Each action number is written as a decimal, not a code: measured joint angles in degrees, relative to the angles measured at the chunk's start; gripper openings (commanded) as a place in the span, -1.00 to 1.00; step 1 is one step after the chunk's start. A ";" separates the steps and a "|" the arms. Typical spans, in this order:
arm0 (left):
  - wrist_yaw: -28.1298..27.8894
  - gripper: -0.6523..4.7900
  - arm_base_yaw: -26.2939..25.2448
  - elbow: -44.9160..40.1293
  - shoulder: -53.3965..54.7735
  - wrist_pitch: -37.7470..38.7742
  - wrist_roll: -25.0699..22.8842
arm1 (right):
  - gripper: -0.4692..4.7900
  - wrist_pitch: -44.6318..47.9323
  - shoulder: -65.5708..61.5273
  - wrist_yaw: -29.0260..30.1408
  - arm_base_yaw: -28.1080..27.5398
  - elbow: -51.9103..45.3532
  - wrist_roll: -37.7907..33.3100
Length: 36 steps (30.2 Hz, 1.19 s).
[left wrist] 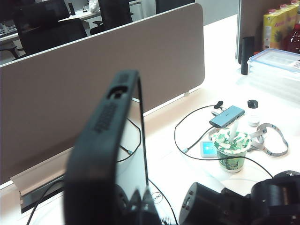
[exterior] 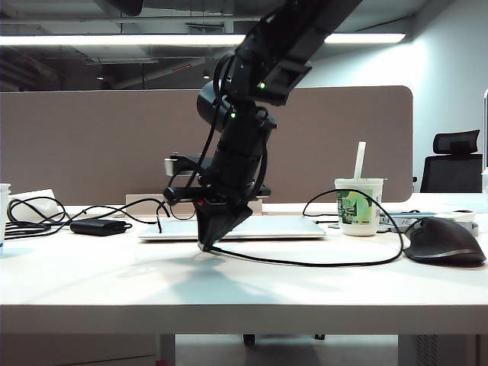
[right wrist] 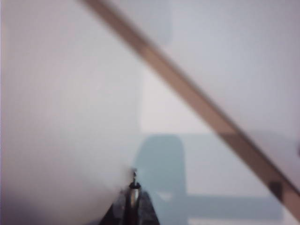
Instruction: Pick up the black phone, pick up the charger plug, insert the charger plug into the phone's charging port, and finally place the connected phone back on the desk.
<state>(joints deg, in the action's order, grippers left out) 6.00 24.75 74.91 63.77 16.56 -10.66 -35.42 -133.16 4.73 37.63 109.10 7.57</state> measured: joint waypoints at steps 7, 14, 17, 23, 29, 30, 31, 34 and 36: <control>-0.02 -0.78 0.00 0.00 0.00 -0.20 0.00 | -0.85 -9.68 3.61 0.00 -0.26 -0.44 20.11; -0.02 -0.78 0.00 0.00 0.00 -1.42 0.00 | -0.85 -14.67 6.69 -0.15 -0.48 -0.24 35.78; -0.02 -0.78 0.00 0.00 0.00 -1.60 0.02 | -0.85 -16.17 6.91 -0.13 -0.59 -0.35 37.70; -0.02 -0.78 0.00 0.00 0.00 -1.77 0.00 | -0.85 -17.09 9.14 3.69 -0.77 -0.28 39.78; 0.00 -0.78 0.00 0.00 0.00 -1.79 0.00 | -0.85 -18.05 9.20 11.61 0.79 -0.35 42.99; -0.02 -0.78 0.00 0.00 0.00 -1.79 0.00 | -0.85 -18.14 9.20 11.56 1.16 -0.35 43.23; -0.02 -0.78 0.00 0.00 0.00 -1.79 0.00 | -0.85 -17.99 9.20 11.56 1.62 -0.35 43.54; -0.02 -0.78 0.00 0.00 0.00 -1.79 0.00 | -0.85 -16.52 9.20 11.54 2.67 -0.35 45.57; 0.00 -0.78 0.00 0.00 0.00 -1.77 0.00 | -0.85 -14.40 9.20 11.52 3.32 -0.35 47.04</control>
<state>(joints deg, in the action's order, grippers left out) 6.00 24.75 74.91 63.77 14.79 -10.66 -49.82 -123.96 16.25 40.95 108.75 54.61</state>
